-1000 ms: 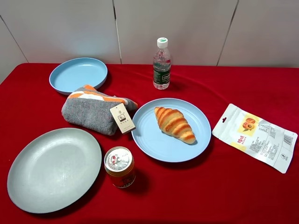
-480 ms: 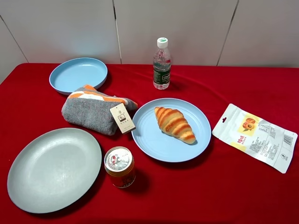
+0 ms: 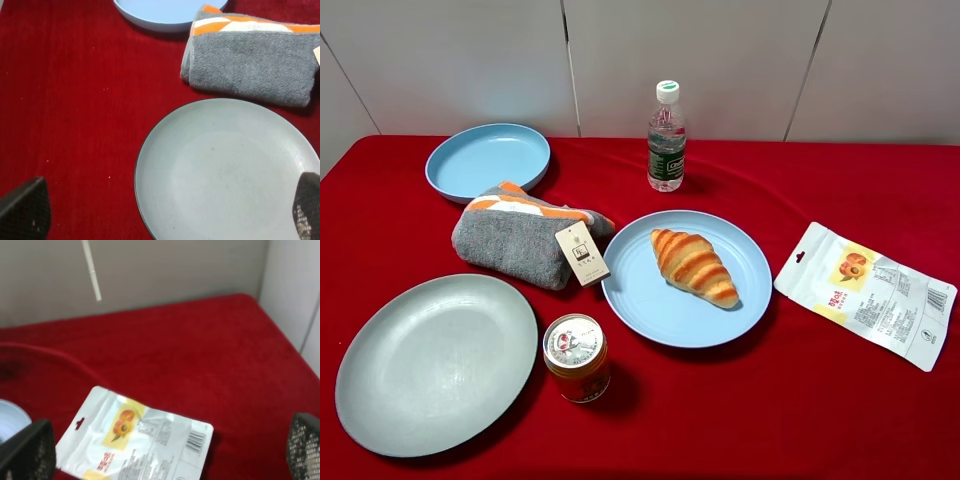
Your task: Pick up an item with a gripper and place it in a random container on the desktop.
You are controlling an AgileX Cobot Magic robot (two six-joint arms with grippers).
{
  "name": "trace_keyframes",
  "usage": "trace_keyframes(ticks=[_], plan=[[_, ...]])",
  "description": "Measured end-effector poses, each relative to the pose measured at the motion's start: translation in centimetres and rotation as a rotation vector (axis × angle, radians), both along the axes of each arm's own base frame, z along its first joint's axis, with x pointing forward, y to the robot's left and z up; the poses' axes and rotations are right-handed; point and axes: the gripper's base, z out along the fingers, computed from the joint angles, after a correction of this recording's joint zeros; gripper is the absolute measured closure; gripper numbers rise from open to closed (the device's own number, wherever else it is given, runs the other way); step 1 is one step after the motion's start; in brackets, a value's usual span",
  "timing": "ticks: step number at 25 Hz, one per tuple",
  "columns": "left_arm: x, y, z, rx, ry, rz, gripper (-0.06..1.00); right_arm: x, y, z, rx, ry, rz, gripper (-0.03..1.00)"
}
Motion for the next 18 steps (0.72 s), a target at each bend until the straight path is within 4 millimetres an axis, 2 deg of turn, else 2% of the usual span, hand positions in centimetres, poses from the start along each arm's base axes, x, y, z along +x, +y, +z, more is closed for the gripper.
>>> trace_keyframes(ticks=[7,18], plan=[[0.0,0.0,0.0,0.0,0.0,0.0,-0.03,0.04,-0.58,-0.94,-0.023,0.06,0.116,0.28],[0.0,0.0,0.0,0.0,0.0,0.0,-0.03,0.04,-0.66,-0.97,0.017,0.059,0.177,0.28]])
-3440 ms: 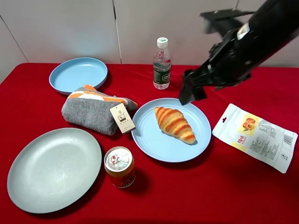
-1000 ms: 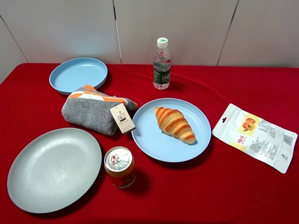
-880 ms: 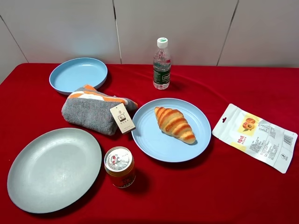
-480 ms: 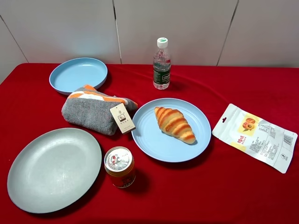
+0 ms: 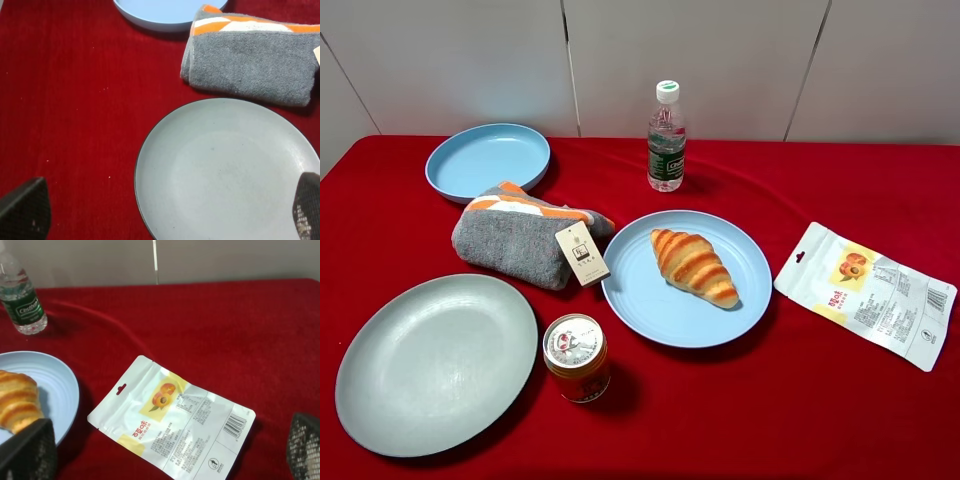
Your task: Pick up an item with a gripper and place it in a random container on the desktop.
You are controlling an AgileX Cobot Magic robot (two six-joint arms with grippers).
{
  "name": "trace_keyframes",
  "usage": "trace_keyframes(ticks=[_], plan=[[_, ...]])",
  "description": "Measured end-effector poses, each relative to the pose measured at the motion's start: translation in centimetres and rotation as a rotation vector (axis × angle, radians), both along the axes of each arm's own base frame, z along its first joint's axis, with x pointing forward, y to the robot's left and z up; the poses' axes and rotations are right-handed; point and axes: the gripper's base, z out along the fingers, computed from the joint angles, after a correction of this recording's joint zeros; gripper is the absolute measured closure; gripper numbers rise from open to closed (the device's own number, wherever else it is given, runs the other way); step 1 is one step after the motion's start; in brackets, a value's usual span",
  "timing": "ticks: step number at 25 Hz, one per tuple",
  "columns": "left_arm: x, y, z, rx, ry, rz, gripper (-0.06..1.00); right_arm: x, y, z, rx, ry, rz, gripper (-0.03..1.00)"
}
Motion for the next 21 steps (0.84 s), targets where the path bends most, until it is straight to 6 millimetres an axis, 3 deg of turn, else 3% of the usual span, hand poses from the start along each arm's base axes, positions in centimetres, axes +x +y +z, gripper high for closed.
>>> trace_keyframes(ticks=[21], plan=[[0.0,0.0,0.0,0.0,0.0,0.0,-0.03,-0.01,0.12,0.0,0.016,0.001,0.007,0.28]])
